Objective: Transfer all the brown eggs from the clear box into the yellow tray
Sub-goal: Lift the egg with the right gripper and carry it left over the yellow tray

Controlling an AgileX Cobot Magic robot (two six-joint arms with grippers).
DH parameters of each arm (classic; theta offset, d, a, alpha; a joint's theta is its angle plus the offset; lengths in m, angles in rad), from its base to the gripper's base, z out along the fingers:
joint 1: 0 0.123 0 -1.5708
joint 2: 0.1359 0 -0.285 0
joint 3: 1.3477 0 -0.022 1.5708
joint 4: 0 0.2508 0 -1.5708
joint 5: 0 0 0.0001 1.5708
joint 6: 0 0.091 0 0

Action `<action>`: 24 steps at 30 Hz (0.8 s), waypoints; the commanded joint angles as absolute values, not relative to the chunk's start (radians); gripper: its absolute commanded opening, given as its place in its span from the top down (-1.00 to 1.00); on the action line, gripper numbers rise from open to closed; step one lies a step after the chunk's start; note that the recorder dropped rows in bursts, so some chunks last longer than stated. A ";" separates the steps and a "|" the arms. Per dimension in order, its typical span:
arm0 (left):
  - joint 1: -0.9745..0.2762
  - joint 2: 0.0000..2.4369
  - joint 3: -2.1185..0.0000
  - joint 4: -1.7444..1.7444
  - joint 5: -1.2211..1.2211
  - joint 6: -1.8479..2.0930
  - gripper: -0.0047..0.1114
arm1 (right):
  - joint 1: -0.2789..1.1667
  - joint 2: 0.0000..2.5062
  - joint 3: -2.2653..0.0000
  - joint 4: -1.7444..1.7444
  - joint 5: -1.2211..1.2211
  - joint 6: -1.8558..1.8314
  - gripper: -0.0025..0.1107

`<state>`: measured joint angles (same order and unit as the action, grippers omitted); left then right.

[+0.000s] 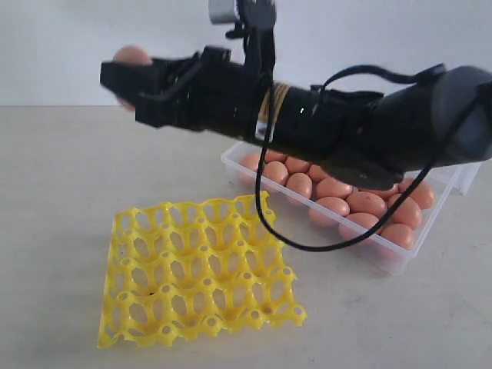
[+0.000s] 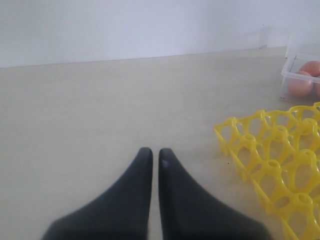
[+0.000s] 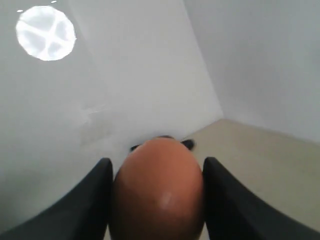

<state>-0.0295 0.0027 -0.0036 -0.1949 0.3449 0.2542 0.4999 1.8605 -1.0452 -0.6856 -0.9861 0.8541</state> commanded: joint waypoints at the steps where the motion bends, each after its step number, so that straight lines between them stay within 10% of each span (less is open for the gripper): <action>1: -0.034 0.000 0.000 -0.194 0.341 0.256 0.85 | 0.498 2.007 -1.102 -0.786 -1.154 1.099 0.96; 8: -0.034 0.000 0.000 -0.194 0.341 0.256 0.85 | 0.498 2.227 -1.384 -1.021 -1.218 1.273 0.96; 24: -0.034 0.000 0.000 -0.194 0.341 0.256 0.85 | 0.581 2.244 -1.479 -1.314 -0.454 1.088 0.96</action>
